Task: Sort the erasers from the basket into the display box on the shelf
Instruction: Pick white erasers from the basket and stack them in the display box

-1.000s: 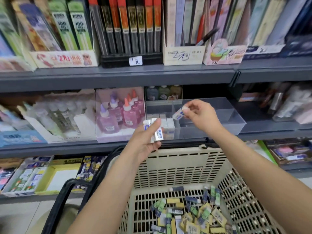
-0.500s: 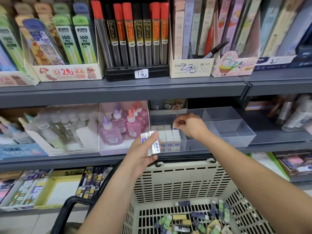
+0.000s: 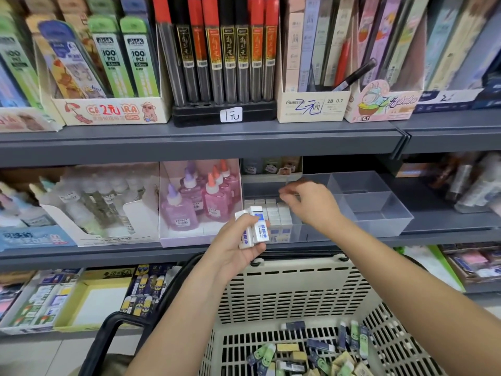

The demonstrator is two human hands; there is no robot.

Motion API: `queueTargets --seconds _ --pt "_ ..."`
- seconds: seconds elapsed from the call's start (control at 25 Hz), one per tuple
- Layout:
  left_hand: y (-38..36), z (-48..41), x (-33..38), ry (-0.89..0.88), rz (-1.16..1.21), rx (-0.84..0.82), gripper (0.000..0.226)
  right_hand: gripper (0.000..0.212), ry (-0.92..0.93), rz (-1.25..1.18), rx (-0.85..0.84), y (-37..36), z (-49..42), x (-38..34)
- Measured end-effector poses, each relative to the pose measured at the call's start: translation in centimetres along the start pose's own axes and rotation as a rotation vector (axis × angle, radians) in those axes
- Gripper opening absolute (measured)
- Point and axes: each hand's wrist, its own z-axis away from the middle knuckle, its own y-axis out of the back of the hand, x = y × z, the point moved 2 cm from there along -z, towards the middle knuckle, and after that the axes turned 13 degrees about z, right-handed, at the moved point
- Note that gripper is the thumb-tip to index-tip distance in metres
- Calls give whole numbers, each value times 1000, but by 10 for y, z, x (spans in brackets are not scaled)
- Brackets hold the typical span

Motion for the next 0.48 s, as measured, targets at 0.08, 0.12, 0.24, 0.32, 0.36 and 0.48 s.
queueTargets --seconds 0.08,0.12,0.24,0.32,0.36,0.48 --pt "-3 0 -1 1 -26 -28 10 25 75 -247 -104 10 8 -13" --pt "-5 1 -1 -2 -41 -44 9 24 109 -328 -182 12 13 -19" --pt "-9 3 -4 -25 -101 -80 10 14 114 -374 -274 16 21 -22" --pt "-8 2 -5 -55 -101 -55 14 11 44 -471 -290 22 20 -12" --pt "-6 1 -4 -75 -75 -25 13 13 -5 -537 -285 25 17 -4" --pt "1 -2 3 -138 -9 61 5 12 -185 -590 -93 32 1 19"
